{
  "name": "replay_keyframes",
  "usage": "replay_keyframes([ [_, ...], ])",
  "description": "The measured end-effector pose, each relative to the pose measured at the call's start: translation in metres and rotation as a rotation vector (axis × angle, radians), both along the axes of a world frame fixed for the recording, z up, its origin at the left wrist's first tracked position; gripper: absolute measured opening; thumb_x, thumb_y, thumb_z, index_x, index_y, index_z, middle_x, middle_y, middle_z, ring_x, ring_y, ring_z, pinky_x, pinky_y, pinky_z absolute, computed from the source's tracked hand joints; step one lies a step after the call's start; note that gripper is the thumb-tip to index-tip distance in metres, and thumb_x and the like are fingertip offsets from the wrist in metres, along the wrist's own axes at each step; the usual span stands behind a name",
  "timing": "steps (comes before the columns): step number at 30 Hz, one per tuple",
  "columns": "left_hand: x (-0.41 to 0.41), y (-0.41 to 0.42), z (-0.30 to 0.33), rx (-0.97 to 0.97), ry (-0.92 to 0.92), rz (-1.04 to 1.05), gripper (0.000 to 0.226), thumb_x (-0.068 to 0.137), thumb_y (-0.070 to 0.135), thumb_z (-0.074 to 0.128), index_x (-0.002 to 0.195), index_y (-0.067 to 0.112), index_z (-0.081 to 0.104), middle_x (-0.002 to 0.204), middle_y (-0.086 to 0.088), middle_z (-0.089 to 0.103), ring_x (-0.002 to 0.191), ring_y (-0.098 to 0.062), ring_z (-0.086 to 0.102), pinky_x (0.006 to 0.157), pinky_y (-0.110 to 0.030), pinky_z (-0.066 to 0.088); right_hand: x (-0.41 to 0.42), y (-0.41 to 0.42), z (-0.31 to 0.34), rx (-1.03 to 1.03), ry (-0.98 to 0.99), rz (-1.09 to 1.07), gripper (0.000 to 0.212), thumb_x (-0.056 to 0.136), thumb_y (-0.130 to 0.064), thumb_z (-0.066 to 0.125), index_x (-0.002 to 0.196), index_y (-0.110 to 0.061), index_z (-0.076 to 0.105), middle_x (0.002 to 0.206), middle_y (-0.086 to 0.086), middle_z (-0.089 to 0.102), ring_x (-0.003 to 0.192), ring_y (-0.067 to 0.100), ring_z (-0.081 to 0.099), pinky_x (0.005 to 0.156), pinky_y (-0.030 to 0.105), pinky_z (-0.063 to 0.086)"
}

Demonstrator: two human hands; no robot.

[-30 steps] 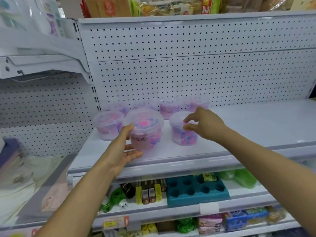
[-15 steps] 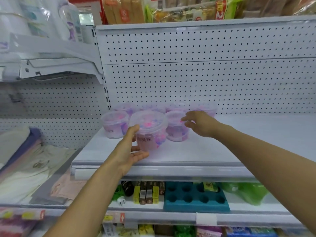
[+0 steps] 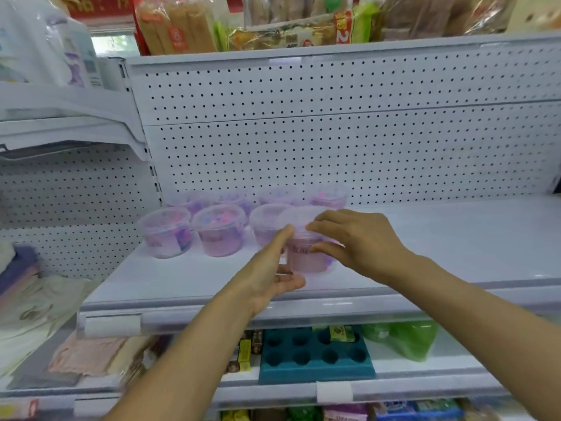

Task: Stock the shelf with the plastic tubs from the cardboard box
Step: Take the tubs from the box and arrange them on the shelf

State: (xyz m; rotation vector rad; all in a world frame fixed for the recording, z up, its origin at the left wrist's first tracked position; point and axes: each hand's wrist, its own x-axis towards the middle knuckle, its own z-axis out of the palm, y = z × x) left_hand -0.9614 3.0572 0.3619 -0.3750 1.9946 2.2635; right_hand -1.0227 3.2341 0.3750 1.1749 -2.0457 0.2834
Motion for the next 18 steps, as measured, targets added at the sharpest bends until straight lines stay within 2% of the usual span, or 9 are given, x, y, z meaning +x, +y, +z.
replay_keyframes([
  [2,-0.006,0.004,-0.004,-0.183,-0.011,-0.098,0.055,0.087,0.063,0.049,0.124,0.022,0.054,0.114,-0.015,0.060,0.099,-0.027,0.064,0.093,-0.038,0.054,-0.008,0.021,-0.008,-0.080,-0.020,-0.029,0.031,0.087,-0.045,0.055,0.101,-0.023,0.072,0.097,-0.010,0.071,0.082,0.016,0.069,0.047,0.032,0.051],
  [4,-0.013,0.000,-0.008,-0.564,0.106,-0.099,0.054,0.087,0.066,0.046,0.124,0.028,0.057,0.113,-0.002,0.065,0.101,-0.018,0.062,0.096,-0.036,0.049,-0.018,0.040,-0.018,-0.126,-0.055,-0.062,0.026,0.084,-0.040,0.063,0.102,-0.024,0.072,0.100,-0.012,0.072,0.082,0.016,0.068,0.050,0.033,0.053],
  [6,-0.023,-0.010,-0.011,-0.973,0.318,0.078,0.041,0.090,0.056,0.051,0.117,0.027,0.064,0.111,0.006,0.068,0.100,-0.011,0.060,0.089,-0.028,0.046,-0.028,0.051,-0.028,-0.136,-0.074,-0.104,0.024,0.081,-0.035,0.069,0.102,-0.025,0.072,0.101,-0.013,0.072,0.078,0.015,0.066,0.049,0.033,0.052],
  [7,-0.027,-0.015,-0.011,-1.092,0.410,0.175,0.035,0.091,0.048,0.054,0.116,0.025,0.065,0.112,0.006,0.068,0.101,-0.011,0.060,0.085,-0.026,0.044,-0.032,0.055,-0.033,-0.139,-0.082,-0.123,0.023,0.079,-0.032,0.073,0.101,-0.025,0.072,0.100,-0.014,0.072,0.074,0.015,0.064,0.048,0.033,0.052],
  [9,-0.041,-0.027,-0.013,-1.189,0.556,0.271,0.033,0.092,0.036,0.058,0.120,0.018,0.063,0.119,0.002,0.064,0.110,-0.018,0.056,0.087,-0.029,0.042,-0.040,0.058,-0.041,-0.140,-0.112,-0.164,0.025,0.077,-0.027,0.078,0.102,-0.025,0.072,0.101,-0.015,0.071,0.070,0.014,0.062,0.047,0.032,0.050],
  [11,-0.057,-0.039,-0.017,-1.290,0.615,0.267,0.036,0.091,0.030,0.061,0.124,0.016,0.061,0.125,-0.002,0.059,0.118,-0.023,0.049,0.089,-0.033,0.042,-0.047,0.058,-0.046,-0.127,-0.157,-0.213,0.026,0.079,-0.026,0.077,0.104,-0.026,0.071,0.104,-0.015,0.071,0.071,0.016,0.064,0.049,0.031,0.050],
  [14,-0.076,-0.052,-0.020,-1.408,0.579,0.191,0.035,0.092,0.026,0.060,0.126,0.017,0.060,0.131,-0.002,0.057,0.125,-0.023,0.046,0.093,-0.033,0.040,-0.059,0.054,-0.045,-0.125,-0.257,-0.292,0.026,0.085,-0.029,0.070,0.111,-0.027,0.070,0.115,-0.015,0.068,0.084,0.016,0.065,0.061,0.032,0.050],
  [18,-0.088,-0.053,-0.013,-1.448,0.487,0.153,0.033,0.092,0.027,0.058,0.125,0.021,0.061,0.125,0.000,0.061,0.112,-0.023,0.055,0.087,-0.033,0.046,-0.075,0.046,-0.039,-0.068,-0.349,-0.380,0.031,0.091,-0.036,0.060,0.122,-0.030,0.063,0.127,-0.016,0.060,0.099,0.013,0.061,0.070,0.026,0.041],
])
